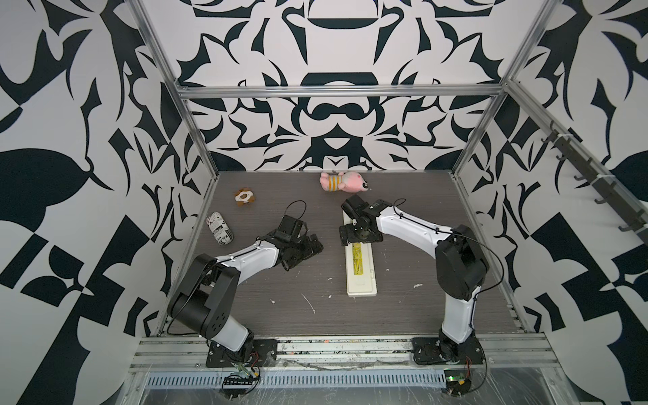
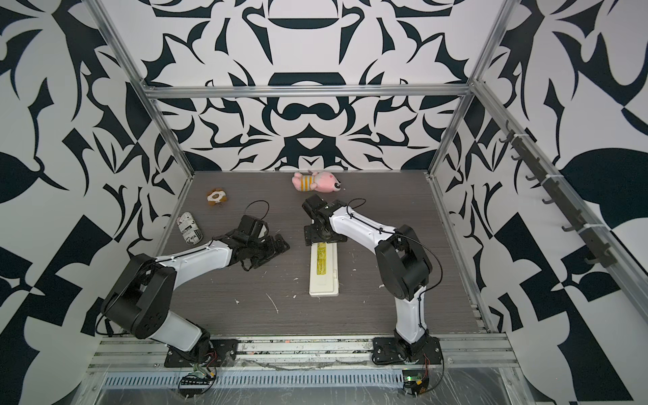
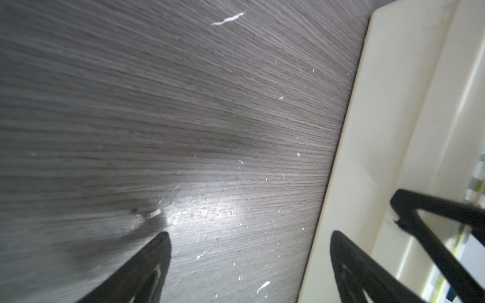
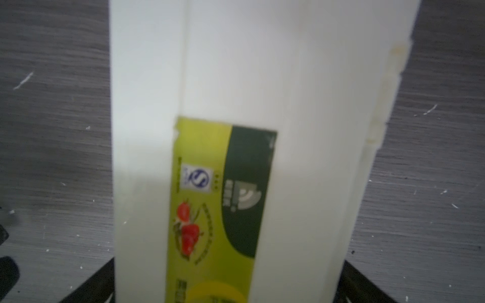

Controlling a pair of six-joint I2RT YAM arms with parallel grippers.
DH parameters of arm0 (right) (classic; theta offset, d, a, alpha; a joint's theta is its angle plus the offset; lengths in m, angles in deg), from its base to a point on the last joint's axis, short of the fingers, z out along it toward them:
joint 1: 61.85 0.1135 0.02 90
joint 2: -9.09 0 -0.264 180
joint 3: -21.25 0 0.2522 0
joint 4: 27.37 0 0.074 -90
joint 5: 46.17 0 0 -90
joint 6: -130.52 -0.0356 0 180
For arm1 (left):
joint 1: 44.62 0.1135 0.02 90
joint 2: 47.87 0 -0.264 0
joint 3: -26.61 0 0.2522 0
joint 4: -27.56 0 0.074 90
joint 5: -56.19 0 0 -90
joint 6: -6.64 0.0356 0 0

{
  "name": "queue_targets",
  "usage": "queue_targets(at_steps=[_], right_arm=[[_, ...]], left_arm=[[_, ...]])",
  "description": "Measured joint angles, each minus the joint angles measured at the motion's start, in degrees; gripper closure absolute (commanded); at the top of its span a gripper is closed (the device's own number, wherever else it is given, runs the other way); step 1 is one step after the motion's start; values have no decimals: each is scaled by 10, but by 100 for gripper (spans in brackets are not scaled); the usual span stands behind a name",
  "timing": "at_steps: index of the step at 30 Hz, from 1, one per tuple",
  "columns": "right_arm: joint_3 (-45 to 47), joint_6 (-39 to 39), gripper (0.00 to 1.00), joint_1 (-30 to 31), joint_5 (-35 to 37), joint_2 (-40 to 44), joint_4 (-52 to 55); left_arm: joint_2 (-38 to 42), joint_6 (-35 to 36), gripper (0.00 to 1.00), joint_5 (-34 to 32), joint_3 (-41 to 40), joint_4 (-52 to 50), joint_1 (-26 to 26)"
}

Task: Put plastic wrap rolls into dispensers
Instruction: Close the lid on the plastic wrap cutting box.

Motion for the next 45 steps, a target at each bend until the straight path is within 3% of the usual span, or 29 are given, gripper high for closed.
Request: queue_targets(at_steps=[15, 27, 45], right_arm=[[58, -24, 0, 26, 1, 48, 11], [55, -35, 11, 29, 14, 49, 17], [44, -58, 7, 26, 29, 54, 19]], left_arm=[[0, -1, 4, 0, -3, 4, 0], [-6, -1, 4, 0, -3, 7, 0], [-18, -3, 4, 5, -3, 14, 0]])
